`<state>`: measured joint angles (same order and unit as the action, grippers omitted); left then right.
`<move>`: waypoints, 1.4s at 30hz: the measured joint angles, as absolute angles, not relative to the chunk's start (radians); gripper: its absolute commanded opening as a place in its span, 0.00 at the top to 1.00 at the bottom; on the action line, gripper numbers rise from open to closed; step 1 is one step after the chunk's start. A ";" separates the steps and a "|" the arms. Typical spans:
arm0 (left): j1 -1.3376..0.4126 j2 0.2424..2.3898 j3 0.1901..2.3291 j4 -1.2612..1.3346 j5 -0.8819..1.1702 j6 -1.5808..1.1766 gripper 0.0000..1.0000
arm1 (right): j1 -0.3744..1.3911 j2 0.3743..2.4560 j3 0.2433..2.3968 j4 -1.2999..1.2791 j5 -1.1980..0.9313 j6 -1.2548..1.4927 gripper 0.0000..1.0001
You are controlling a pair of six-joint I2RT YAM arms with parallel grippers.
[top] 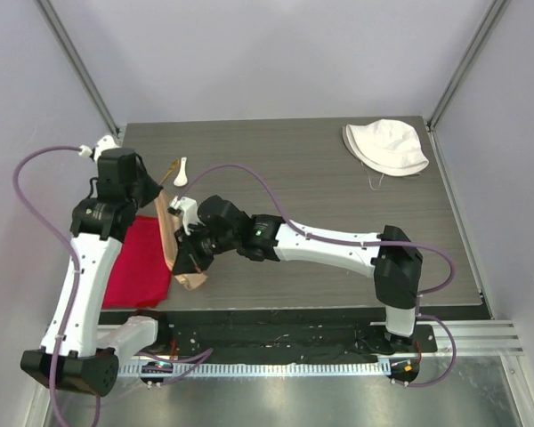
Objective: Fold the napkin into a case and place the utensils inside
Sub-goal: Turn over the upper triangle folded napkin at the center of the board.
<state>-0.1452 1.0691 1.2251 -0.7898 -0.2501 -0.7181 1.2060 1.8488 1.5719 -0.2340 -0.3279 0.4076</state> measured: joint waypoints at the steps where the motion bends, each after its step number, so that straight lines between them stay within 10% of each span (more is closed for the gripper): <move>1: -0.138 1.057 1.261 -0.810 -0.255 -0.705 1.00 | 1.206 1.861 1.590 -0.192 -0.363 0.435 0.99; 8: -0.144 1.119 1.389 -0.846 -0.195 -0.665 1.00 | 1.168 1.848 1.483 0.133 -0.502 0.610 0.99; 19: -0.412 1.707 1.347 -0.561 -0.161 -0.708 1.00 | 0.831 1.829 0.741 0.790 -0.669 1.029 0.99; 31: -0.568 1.996 1.471 -0.451 -0.168 -0.732 1.00 | 0.730 1.824 0.524 0.933 -0.673 1.022 0.98; 36: -0.593 2.031 1.497 -0.434 -0.170 -0.733 1.00 | 0.710 1.791 0.482 0.872 -0.645 0.973 0.70; 42: -0.600 2.055 1.548 -0.399 -0.183 -0.722 0.61 | 0.700 1.627 0.456 0.604 -0.601 0.852 0.37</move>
